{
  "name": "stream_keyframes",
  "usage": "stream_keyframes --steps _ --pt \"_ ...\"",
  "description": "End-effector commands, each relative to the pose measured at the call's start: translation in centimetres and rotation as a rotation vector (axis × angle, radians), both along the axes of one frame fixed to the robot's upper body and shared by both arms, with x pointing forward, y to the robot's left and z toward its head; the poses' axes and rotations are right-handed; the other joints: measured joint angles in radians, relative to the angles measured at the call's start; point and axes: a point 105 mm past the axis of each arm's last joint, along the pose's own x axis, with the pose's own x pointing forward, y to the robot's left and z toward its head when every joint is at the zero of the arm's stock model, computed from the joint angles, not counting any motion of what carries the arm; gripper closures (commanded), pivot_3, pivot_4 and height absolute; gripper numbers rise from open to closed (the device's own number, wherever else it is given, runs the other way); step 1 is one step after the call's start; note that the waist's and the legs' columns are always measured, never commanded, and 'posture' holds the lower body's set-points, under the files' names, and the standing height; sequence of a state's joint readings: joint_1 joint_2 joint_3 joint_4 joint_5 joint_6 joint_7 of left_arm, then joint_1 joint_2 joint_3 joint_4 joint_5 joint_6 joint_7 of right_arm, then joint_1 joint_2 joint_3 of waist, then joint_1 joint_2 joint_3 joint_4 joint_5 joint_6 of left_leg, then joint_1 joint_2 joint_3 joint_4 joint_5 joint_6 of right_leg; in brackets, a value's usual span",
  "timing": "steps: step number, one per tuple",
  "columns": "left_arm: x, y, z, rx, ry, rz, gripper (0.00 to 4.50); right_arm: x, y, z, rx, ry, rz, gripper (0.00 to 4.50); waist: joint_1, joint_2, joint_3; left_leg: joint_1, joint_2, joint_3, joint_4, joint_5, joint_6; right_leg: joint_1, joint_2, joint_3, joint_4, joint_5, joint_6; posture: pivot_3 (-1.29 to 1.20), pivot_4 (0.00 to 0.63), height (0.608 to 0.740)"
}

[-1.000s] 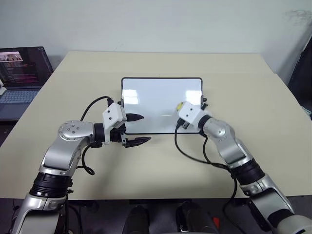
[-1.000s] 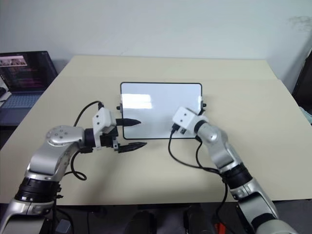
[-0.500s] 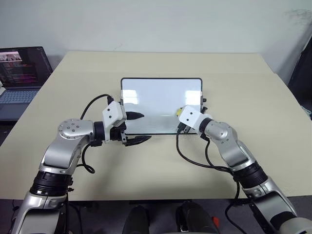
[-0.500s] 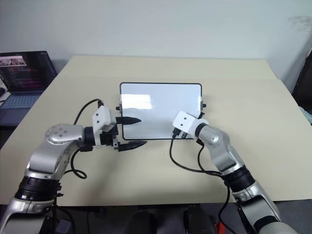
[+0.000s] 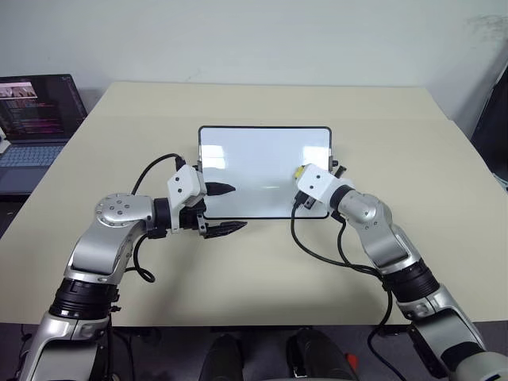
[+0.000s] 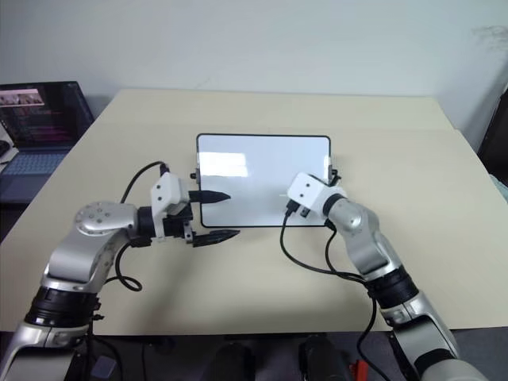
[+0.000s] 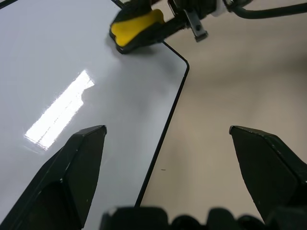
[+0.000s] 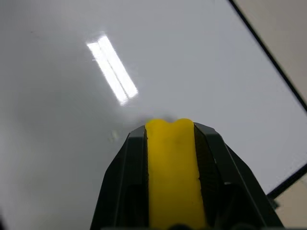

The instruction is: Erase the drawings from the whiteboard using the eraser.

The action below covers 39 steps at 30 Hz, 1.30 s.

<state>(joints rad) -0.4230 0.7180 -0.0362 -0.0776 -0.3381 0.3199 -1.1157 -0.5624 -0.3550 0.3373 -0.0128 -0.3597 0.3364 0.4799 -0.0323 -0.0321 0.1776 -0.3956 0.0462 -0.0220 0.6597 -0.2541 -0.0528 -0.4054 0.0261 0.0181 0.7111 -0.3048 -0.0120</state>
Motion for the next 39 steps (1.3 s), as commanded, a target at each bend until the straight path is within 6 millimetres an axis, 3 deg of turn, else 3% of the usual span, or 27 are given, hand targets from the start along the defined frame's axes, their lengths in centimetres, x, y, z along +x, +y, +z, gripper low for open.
stream_keyframes --steps 1,4,7,12,15,21,26,35,36,39 --pt "-0.4 -1.0 1.7 -0.032 -0.053 -0.057 0.0 -0.8 -0.3 0.9 0.079 0.003 -0.015 3.51 0.0 0.0 0.0 0.0 0.0 0.0 0.0 0.0 0.0 0.0 0.0 0.0 0.0 0.0 0.0 0.0 0.15 0.74" --pt "-1.0 -1.8 2.0 -0.035 -0.056 -0.109 0.0 -1.8 -1.4 3.5 0.222 -0.05 -0.059 3.51 0.0 0.001 0.001 -0.001 0.0 0.0 0.0 0.0 0.0 -0.001 0.0 0.0 0.0 0.0 0.0 0.0 0.15 0.74" --pt "-1.8 -2.6 2.1 -0.041 -0.049 -0.171 0.0 -3.3 -3.2 4.7 0.335 -0.052 -0.13 3.51 0.002 0.001 0.002 -0.003 0.0 0.0 0.0 0.0 0.0 -0.002 0.0 -0.001 -0.001 0.0 0.0 0.0 0.15 0.74" --pt "-2.4 -3.8 1.9 -0.026 -0.052 -0.252 0.0 -5.9 -6.8 2.8 0.438 0.025 -0.305 3.51 0.004 0.001 0.001 -0.004 0.0 -0.001 -0.002 -0.001 -0.001 -0.001 -0.001 -0.001 -0.004 -0.001 0.002 0.0 0.15 0.74" --pt "-2.0 -4.9 1.3 0.006 -0.076 -0.295 0.0 -6.6 -9.7 0.4 0.497 0.063 -0.48 3.51 0.005 0.001 0.001 -0.004 0.0 0.0 -0.003 -0.001 -0.001 -0.001 -0.002 -0.001 -0.005 -0.001 0.002 0.0 0.15 0.74" --pt "-1.2 -7.0 1.2 0.0 -0.1 -0.362 0.0 -5.7 -12.7 -2.0 0.652 0.101 -0.675 3.51 -0.002 0.001 0.002 -0.003 -0.002 0.001 -0.003 -0.001 -0.001 -0.001 -0.001 0.0 -0.005 -0.001 0.002 0.0 0.15 0.74" --pt "-1.1 -8.0 1.2 -0.001 -0.11 -0.399 0.0 -4.9 -13.0 -2.9 0.709 0.151 -0.69 3.51 -0.002 0.002 0.002 -0.003 -0.001 0.002 -0.005 -0.001 -0.001 -0.001 0.002 0.0 -0.006 -0.001 0.001 0.0 0.15 0.74" --pt "-1.1 -8.1 0.9 0.006 -0.119 -0.394 0.0 -3.2 -13.6 -2.5 0.774 0.139 -0.703 3.51 -0.001 0.002 0.002 -0.003 -0.001 0.004 -0.008 -0.001 -0.001 -0.001 0.002 0.0 -0.009 -0.001 0.001 0.0 0.15 0.74" --pt "-1.1 -8.1 0.8 0.005 -0.118 -0.388 0.0 -2.9 -13.6 -2.4 0.782 0.135 -0.702 2.79 -0.001 0.002 0.002 -0.003 -0.001 0.004 -0.009 -0.001 -0.001 -0.001 0.002 0.0 -0.01 -0.001 0.001 0.0 0.15 0.74" --pt "-1.1 -7.9 0.7 0.002 -0.117 -0.367 0.0 -2.4 -13.5 -2.2 0.789 0.13 -0.69 1.93 -0.001 0.002 0.002 -0.003 -0.001 0.004 -0.012 0.0 -0.001 -0.001 0.002 0.001 -0.012 0.0 0.0 0.0 0.15 0.74"
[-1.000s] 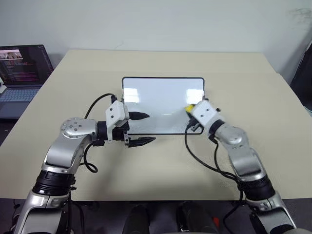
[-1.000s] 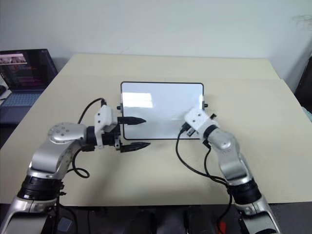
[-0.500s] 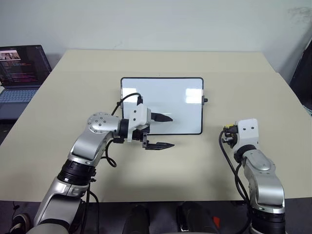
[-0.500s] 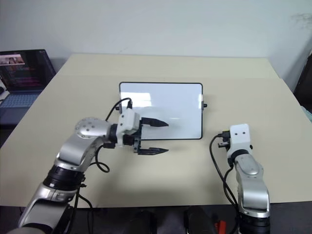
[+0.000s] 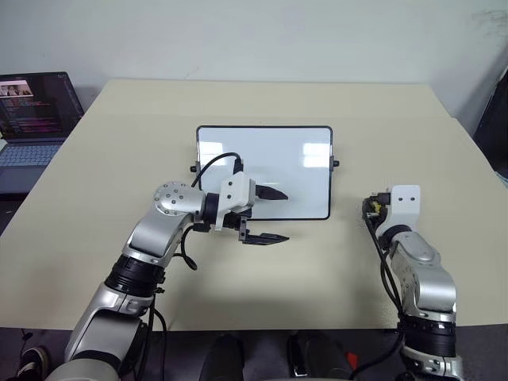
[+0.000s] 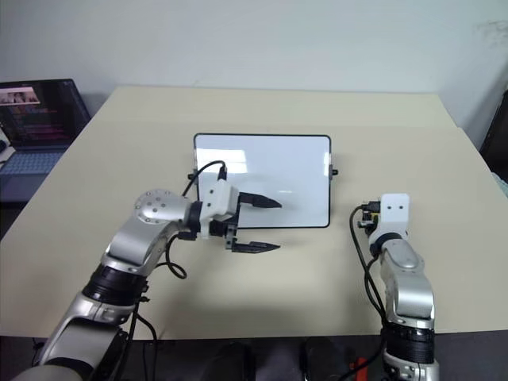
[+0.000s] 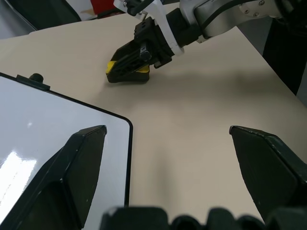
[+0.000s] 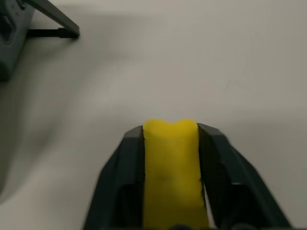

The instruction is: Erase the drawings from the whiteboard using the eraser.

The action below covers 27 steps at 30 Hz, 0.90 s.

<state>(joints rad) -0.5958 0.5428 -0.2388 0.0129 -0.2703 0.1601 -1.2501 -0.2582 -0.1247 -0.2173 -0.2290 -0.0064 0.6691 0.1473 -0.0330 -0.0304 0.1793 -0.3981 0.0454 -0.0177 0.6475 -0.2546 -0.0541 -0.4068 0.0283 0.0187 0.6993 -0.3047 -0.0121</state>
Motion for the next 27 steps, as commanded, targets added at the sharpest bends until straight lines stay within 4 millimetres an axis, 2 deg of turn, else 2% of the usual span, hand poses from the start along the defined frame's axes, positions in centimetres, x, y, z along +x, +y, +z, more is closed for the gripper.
stream_keyframes --steps 1,3,5,7,10,13,15,19,21,23,24,27 --pt "-0.2 -0.1 0.7 -0.022 -0.036 0.009 0.0 0.6 -0.4 1.7 0.001 -0.074 -0.003 1.52 0.0 0.0 0.0 0.0 0.0 0.0 -0.001 0.0 0.0 0.0 0.0 0.0 -0.001 0.001 -0.003 0.0 0.15 0.74" --pt "-0.3 0.2 0.6 -0.03 -0.034 0.036 0.0 0.8 -0.5 2.1 -0.006 -0.094 -0.001 0.8 0.0 0.0 0.0 0.0 0.0 0.0 -0.002 0.0 0.0 0.0 0.0 0.0 -0.002 0.002 -0.004 0.0 0.15 0.74" --pt "-0.1 0.9 0.8 -0.057 -0.04 0.093 0.0 0.8 -0.4 3.2 -0.011 -0.148 0.02 0.12 0.001 0.0 0.0 0.0 0.0 0.001 -0.002 0.0 0.0 0.0 0.0 0.0 -0.002 0.002 -0.004 0.0 0.15 0.74" --pt "0.3 1.5 1.1 -0.093 -0.05 0.155 0.0 0.6 0.2 4.4 -0.007 -0.198 0.064 0.02 0.001 0.0 0.0 -0.001 0.001 0.0 -0.002 0.0 0.0 0.0 -0.001 0.0 -0.003 0.002 -0.004 0.0 0.15 0.74" --pt "0.9 4.0 2.3 -0.233 -0.034 0.341 0.0 -1.2 2.3 6.3 -0.017 -0.268 0.215 0.02 0.0 0.0 0.0 0.0 0.002 0.0 -0.002 0.0 0.0 0.0 -0.001 0.0 -0.002 0.002 -0.004 0.0 0.15 0.74" --pt "0.4 8.3 1.8 -0.408 0.002 0.665 0.0 -5.4 6.1 4.8 -0.008 -0.215 0.432 0.02 -0.001 0.001 -0.002 0.0 0.004 -0.004 -0.003 0.0 0.0 0.0 -0.001 -0.001 -0.003 0.001 -0.003 0.0 0.15 0.74" --pt "-0.7 9.5 1.2 -0.458 -0.019 0.808 0.0 -7.4 7.1 3.8 0.004 -0.209 0.493 0.02 0.001 0.001 -0.002 0.0 0.007 -0.006 -0.003 -0.001 0.0 0.001 -0.002 -0.001 -0.003 -0.001 0.0 0.0 0.15 0.74" --pt "-2.5 11.1 -0.4 -0.494 -0.063 1.044 0.0 -9.7 7.3 1.7 0.009 -0.227 0.529 0.02 0.007 0.0 -0.003 0.001 0.001 -0.006 -0.002 -0.001 -0.001 0.003 -0.011 -0.001 -0.001 -0.001 0.001 0.0 0.15 0.74" --pt "-2.9 12.3 -1.2 -0.496 -0.099 1.169 0.0 -9.9 6.0 0.9 0.003 -0.245 0.476 0.02 0.008 0.0 -0.002 0.003 -0.002 -0.005 -0.001 -0.001 -0.001 0.006 -0.013 0.0 -0.003 -0.002 0.008 0.0 0.15 0.74" --pt "-3.5 14.6 -2.4 -0.472 -0.121 1.302 0.0 -10.6 4.9 0.2 0.003 -0.274 0.427 0.02 0.007 -0.001 -0.002 0.012 -0.002 -0.005 0.0 -0.001 -0.001 0.016 -0.013 0.0 -0.007 -0.002 0.009 0.0 0.15 0.74" --pt "-3.9 15.3 -2.9 -0.457 -0.127 1.342 0.0 -10.9 4.5 -0.2 0.001 -0.277 0.411 0.02 0.006 -0.001 -0.003 0.018 -0.002 -0.005 -0.001 -0.001 -0.001 0.022 -0.013 0.0 -0.009 -0.002 0.009 0.0 0.15 0.74" --pt "-4.4 16.2 -3.4 -0.428 -0.155 1.396 0.0 -10.9 2.4 -1.0 0.013 -0.287 0.312 0.02 0.006 -0.001 -0.003 0.02 -0.001 -0.005 -0.002 -0.001 -0.001 0.023 -0.012 0.0 -0.009 -0.002 0.008 0.0 0.15 0.74"
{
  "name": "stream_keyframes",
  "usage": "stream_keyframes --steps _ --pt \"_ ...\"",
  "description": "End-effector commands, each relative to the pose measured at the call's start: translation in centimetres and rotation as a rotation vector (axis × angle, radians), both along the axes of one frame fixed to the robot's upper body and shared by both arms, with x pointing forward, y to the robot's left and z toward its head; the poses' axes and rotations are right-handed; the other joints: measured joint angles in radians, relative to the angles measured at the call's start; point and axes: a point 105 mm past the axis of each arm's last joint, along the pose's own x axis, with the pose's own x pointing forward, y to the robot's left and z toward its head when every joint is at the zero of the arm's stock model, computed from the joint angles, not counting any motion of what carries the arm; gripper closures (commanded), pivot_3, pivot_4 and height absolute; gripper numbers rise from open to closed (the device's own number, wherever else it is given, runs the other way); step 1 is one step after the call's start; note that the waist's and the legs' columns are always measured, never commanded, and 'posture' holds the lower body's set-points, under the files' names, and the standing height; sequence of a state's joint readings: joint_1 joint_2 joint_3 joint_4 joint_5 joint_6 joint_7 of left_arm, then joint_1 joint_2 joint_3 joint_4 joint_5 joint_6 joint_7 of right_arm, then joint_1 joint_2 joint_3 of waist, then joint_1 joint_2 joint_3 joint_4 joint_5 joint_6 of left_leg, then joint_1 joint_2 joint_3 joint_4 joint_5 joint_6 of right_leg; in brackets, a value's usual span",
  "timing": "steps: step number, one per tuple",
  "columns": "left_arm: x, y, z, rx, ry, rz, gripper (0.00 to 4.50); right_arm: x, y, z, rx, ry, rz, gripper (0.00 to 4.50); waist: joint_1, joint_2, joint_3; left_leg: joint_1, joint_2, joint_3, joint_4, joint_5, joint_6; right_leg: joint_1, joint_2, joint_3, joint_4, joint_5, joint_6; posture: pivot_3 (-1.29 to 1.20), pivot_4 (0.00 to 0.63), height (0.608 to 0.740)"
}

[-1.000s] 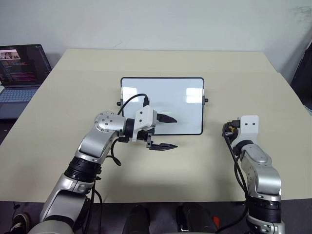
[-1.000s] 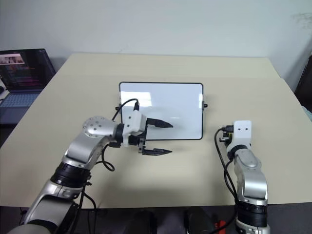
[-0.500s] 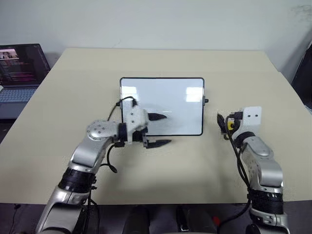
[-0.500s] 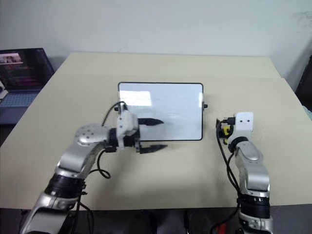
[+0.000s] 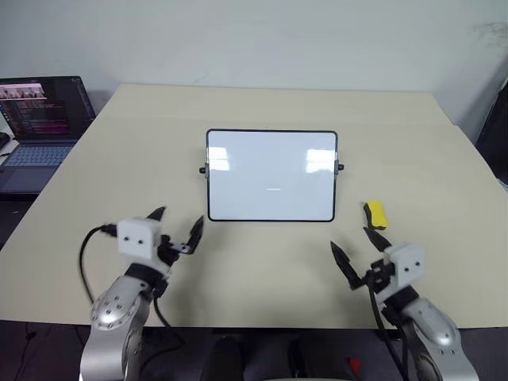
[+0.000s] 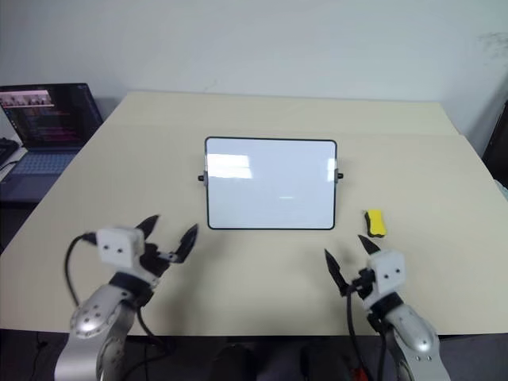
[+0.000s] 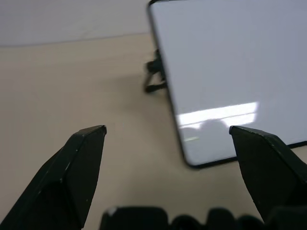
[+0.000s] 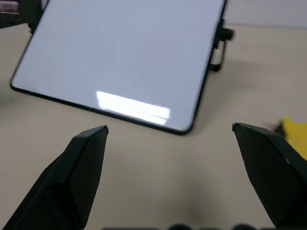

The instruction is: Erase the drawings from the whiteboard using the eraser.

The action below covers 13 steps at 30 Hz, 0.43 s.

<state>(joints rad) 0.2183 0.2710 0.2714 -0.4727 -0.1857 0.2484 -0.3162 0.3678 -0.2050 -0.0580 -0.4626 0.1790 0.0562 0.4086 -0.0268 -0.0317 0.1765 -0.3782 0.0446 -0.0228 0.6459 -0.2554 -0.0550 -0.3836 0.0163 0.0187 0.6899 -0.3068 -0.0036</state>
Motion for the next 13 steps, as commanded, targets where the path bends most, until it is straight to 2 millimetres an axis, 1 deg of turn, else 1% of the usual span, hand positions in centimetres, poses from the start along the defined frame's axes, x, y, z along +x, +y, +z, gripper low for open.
stream_keyframes --steps 1,2,3,6,8,10,12,13 --pt "0.2 0.7 1.7 0.05 -0.084 0.062 0.0 0.5 -2.4 0.8 0.023 -0.075 -0.098 0.02 0.001 0.0 0.0 0.0 0.0 0.0 0.0 0.0 0.0 0.0 0.0 0.0 0.0 0.0 0.0 0.0 0.15 0.74" --pt "0.5 0.7 1.9 0.056 -0.093 0.071 0.0 0.7 -3.0 0.7 0.016 -0.075 -0.112 0.02 0.002 0.0 0.0 -0.001 0.0 0.0 0.0 0.0 0.0 0.0 0.0 0.0 0.0 0.0 0.0 0.0 0.15 0.74" --pt "0.7 0.8 2.0 0.066 -0.101 0.071 0.0 0.5 -3.1 0.3 0.015 -0.061 -0.109 0.02 0.002 0.0 0.0 -0.001 0.0 0.0 0.0 0.0 0.0 0.0 0.0 0.0 0.0 0.0 0.0 0.0 0.15 0.74" --pt "1.3 0.3 2.6 0.071 -0.123 0.054 0.0 -0.1 -3.1 0.0 0.003 -0.051 -0.079 0.02 0.002 0.0 0.0 -0.002 -0.001 0.0 -0.001 0.0 0.0 0.0 0.0 0.0 -0.001 0.0 0.0 0.0 0.15 0.74" --pt "0.9 0.9 2.0 0.082 -0.107 0.081 0.0 -0.5 -2.8 -0.4 -0.005 -0.038 -0.074 0.02 0.002 0.0 -0.001 -0.002 0.0 0.0 -0.002 0.0 0.0 -0.001 0.0 0.0 -0.001 0.0 -0.001 0.0 0.15 0.74" --pt "0.5 1.4 1.4 0.097 -0.08 0.123 0.0 -0.5 -2.5 0.1 -0.001 -0.043 -0.066 0.02 -0.004 0.001 -0.001 -0.002 0.0 0.001 -0.003 -0.001 -0.001 -0.001 0.0 0.0 -0.001 0.0 -0.001 0.0 0.15 0.74" --pt "0.1 1.3 0.9 0.085 -0.057 0.129 0.0 -0.4 -2.2 0.3 0.004 -0.032 -0.052 0.02 -0.006 0.001 -0.001 -0.002 0.001 0.001 -0.003 -0.002 -0.002 -0.002 0.0 0.001 -0.001 -0.001 -0.001 0.0 0.15 0.74" --pt "0.2 1.1 0.5 0.073 -0.049 0.123 0.0 -0.2 -2.4 0.2 -0.013 -0.021 -0.051 0.02 -0.006 0.001 -0.001 -0.003 0.001 0.001 -0.003 -0.002 -0.002 -0.002 0.0 0.001 -0.001 -0.001 -0.001 0.0 0.15 0.74"
